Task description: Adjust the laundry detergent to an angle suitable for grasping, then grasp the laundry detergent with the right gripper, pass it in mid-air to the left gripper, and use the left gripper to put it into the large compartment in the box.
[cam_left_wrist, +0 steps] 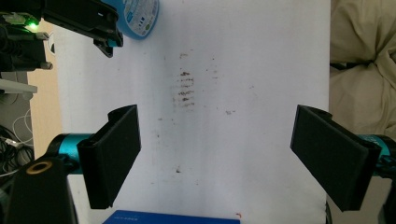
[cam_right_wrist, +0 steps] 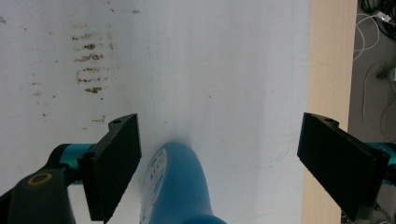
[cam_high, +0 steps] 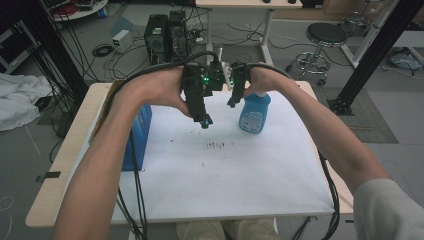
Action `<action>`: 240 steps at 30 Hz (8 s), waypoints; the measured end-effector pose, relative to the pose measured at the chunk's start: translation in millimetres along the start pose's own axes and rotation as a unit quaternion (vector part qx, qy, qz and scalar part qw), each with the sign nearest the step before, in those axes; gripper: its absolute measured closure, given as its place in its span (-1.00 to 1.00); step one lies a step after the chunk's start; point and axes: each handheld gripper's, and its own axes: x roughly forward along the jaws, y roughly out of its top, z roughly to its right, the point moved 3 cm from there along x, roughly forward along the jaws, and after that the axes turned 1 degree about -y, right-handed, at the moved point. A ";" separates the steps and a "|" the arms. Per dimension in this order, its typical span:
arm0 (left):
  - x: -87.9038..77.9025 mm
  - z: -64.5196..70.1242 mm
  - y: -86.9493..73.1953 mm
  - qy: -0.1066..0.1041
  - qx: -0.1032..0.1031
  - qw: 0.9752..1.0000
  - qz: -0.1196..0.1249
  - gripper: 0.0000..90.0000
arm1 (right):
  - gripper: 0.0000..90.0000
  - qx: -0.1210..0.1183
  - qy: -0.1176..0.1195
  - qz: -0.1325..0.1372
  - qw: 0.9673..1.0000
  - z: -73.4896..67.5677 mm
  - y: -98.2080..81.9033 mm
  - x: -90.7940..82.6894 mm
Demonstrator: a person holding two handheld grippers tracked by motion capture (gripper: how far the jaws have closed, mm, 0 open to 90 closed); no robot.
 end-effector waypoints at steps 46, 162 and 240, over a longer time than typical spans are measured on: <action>7.8 8.0 2.6 -0.006 -0.003 1.000 -0.004 -0.64 | -0.72 0.010 -0.003 0.014 1.000 -2.6 -6.2 -20.0; 24.2 11.8 -5.1 -0.023 -0.001 1.000 -0.002 -0.64 | -0.72 0.226 -0.005 0.187 0.956 -42.3 -153.9 14.8; 27.4 11.3 -14.4 -0.022 -0.013 1.000 0.001 -0.64 | -0.21 0.246 0.000 0.286 0.926 -42.7 -150.0 46.3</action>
